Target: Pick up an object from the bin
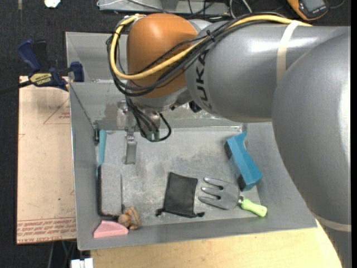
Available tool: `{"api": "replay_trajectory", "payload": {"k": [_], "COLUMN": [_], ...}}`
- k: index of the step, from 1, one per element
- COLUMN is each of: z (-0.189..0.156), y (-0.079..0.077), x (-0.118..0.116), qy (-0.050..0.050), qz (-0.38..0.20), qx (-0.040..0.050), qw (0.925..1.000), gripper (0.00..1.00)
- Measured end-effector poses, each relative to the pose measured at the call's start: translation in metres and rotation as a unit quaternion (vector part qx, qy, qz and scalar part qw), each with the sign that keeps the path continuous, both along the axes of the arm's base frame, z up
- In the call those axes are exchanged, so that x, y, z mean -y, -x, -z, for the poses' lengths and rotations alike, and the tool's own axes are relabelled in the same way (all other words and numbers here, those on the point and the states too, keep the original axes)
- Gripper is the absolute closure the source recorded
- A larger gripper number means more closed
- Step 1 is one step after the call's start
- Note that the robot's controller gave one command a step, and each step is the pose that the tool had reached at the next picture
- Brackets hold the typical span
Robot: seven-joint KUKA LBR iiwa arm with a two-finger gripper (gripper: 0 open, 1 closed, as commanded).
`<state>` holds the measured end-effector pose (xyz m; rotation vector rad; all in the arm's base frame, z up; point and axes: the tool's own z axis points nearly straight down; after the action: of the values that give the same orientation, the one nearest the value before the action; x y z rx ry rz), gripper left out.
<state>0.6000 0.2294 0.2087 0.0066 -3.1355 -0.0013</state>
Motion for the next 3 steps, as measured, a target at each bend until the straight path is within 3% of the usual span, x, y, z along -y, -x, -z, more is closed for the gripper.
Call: {"api": "replay_trajectory", "payload": {"k": [1,2,3], "z": [-0.004,0.025,0.062], "y": [-0.002,-0.001,0.048], "x": [0.001,0.042,0.070], "qy": [-0.001,-0.001,-0.002], "qz": [0.002,-0.099,-0.083], "qx": [0.0036,0.0049,0.0024], "qw": [1.0000,0.9950,0.9966], "gripper": [0.00,0.00,0.00]}}
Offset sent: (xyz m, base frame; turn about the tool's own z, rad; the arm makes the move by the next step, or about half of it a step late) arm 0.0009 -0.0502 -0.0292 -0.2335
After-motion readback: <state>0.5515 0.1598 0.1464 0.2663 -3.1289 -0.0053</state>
